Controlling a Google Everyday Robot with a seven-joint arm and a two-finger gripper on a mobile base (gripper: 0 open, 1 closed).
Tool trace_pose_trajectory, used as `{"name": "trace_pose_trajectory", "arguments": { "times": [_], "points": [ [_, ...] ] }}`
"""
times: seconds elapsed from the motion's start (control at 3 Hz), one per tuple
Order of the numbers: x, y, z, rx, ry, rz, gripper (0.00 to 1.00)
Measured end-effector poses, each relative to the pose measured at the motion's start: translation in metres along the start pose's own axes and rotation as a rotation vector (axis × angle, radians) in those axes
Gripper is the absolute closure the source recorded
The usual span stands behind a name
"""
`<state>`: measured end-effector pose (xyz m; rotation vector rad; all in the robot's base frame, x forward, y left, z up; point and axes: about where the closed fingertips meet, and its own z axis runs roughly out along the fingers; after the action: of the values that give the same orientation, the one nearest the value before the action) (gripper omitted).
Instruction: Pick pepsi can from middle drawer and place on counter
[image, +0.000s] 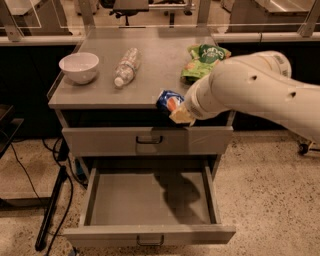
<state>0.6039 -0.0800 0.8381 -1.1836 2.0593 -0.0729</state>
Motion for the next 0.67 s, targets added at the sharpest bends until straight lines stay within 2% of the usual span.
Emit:
{"name": "trace_pose_trajectory", "arguments": {
  "times": [0.33, 0.67],
  "points": [
    [-0.029, -0.03, -0.011, 0.01, -0.027, -0.032, 1.0],
    [-0.039, -0.039, -0.017, 0.022, -0.042, -0.039, 1.0]
  ]
}}
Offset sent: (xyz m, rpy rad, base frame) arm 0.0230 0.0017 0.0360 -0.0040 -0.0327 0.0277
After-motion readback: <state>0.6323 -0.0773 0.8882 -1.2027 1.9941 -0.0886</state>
